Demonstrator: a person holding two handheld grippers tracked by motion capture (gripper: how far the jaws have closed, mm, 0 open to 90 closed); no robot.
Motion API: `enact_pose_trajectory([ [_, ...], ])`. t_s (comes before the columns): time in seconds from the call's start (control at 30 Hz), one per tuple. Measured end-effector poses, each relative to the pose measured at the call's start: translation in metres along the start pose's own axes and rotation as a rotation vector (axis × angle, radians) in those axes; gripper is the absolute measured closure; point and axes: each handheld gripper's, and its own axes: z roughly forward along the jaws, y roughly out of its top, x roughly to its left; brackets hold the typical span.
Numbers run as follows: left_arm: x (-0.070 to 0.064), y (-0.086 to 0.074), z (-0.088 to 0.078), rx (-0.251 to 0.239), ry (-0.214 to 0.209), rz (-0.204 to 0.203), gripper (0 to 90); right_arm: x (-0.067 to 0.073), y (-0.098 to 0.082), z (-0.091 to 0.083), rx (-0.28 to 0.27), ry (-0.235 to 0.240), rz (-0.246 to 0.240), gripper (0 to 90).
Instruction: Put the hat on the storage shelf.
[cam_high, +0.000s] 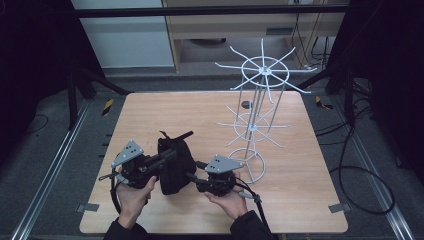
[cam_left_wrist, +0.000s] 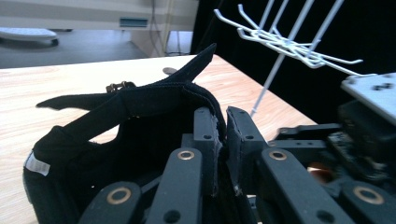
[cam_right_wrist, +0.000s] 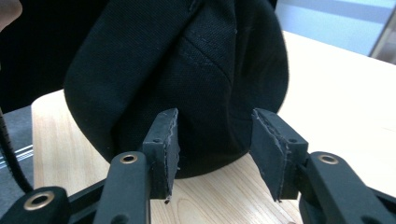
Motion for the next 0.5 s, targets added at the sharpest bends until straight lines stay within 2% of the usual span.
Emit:
enact_pose_trajectory([
  [0.07,-0.0004,-0.0001,0.0005,0.000,-0.008,0.005,82.3,-0.0011,-0.0007,0.0019,0.005,0.026,0.011,62.3],
  [0.2,0.0004,-0.0010,0.0024,0.011,-0.006,0.009,82.1,0.0012,-0.0013,0.0024,0.028,0.041,0.001,86.3],
  [0.3,0.0025,-0.0023,0.0027,0.007,0.017,0.001,79.7,0.0038,-0.0002,0.0007,0.030,0.026,-0.014,89.3],
  [0.37,0.0041,-0.0036,0.0019,0.002,0.031,-0.003,72.1,0.0048,0.0017,-0.0014,0.025,0.005,-0.026,89.5],
  [0.5,0.0034,-0.0064,-0.0019,0.004,0.062,0.014,54.7,0.0057,0.0067,-0.0045,0.003,-0.016,-0.011,89.7],
])
